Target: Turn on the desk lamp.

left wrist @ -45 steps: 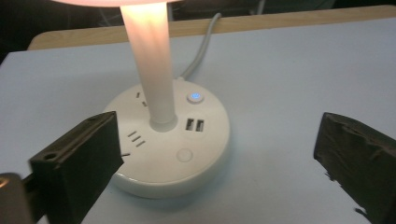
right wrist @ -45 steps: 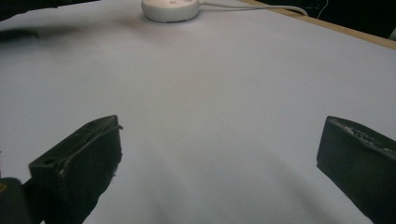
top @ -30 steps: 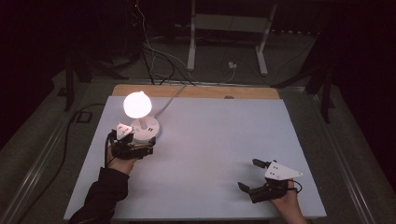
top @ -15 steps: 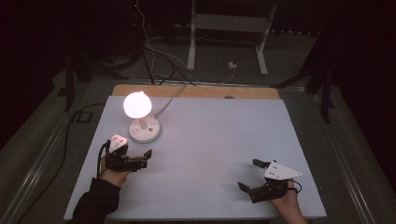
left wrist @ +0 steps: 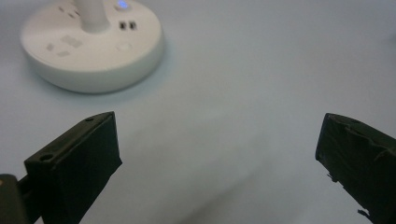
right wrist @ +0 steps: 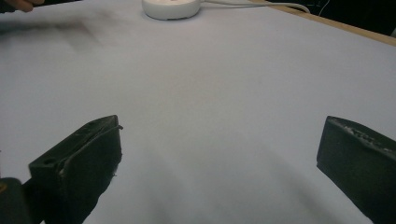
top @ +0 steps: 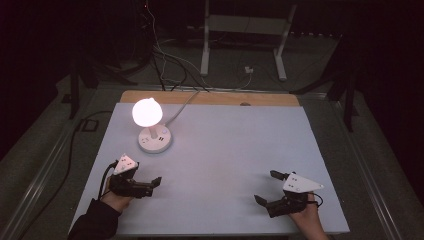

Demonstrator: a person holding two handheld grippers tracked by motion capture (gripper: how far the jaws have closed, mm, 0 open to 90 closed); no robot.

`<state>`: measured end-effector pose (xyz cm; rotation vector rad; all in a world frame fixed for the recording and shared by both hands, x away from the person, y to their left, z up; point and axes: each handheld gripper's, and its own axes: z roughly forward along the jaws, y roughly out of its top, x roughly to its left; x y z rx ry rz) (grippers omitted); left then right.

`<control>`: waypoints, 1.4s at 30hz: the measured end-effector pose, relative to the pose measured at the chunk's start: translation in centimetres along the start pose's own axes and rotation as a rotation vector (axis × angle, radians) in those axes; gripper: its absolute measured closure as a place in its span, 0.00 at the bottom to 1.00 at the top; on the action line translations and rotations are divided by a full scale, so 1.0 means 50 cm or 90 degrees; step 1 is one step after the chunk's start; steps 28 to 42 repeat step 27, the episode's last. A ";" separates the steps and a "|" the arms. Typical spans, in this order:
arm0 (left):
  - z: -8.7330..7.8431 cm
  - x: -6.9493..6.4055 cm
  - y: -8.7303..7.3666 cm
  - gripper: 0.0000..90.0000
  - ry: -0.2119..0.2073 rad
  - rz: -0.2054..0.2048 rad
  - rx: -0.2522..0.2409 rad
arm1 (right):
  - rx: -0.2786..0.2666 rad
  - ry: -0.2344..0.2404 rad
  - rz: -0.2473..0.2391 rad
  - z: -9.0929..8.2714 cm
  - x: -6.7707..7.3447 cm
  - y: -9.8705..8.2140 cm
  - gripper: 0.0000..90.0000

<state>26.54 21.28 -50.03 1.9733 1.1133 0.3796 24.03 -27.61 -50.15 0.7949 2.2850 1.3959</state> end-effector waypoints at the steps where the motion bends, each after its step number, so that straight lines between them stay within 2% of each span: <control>1: 0.003 0.000 -0.004 0.00 -0.006 0.004 0.011 | 0.001 0.000 -0.001 0.000 0.000 -0.001 0.00; 5: 0.011 -0.003 -0.019 0.00 -0.015 0.022 0.041 | 0.000 -0.001 0.001 0.000 0.000 0.000 0.00; 7: 0.013 -0.005 -0.022 0.00 -0.020 0.031 0.045 | 0.002 0.000 0.000 0.000 0.000 -0.001 0.00; 10: 0.014 -0.003 -0.023 0.00 -0.030 0.024 0.047 | 0.001 0.000 -0.001 0.000 0.000 0.000 0.00; 12: 0.017 -0.002 -0.024 0.00 -0.020 0.020 0.057 | 0.002 0.002 0.001 0.001 -0.001 -0.001 0.00; 14: 0.018 -0.002 -0.024 0.00 -0.024 0.018 0.060 | 0.003 0.001 0.001 0.001 0.000 -0.001 0.00; 18: 0.019 -0.003 -0.024 0.00 -0.030 0.023 0.061 | 0.001 0.003 0.003 0.000 -0.001 -0.001 0.00; 27: 0.017 -0.005 -0.021 0.00 -0.027 0.024 0.048 | 0.000 0.003 0.002 0.001 -0.002 -0.001 0.00; 42: 0.017 -0.005 -0.021 0.00 -0.027 0.024 0.048 | 0.000 0.003 0.002 0.001 -0.002 -0.001 0.00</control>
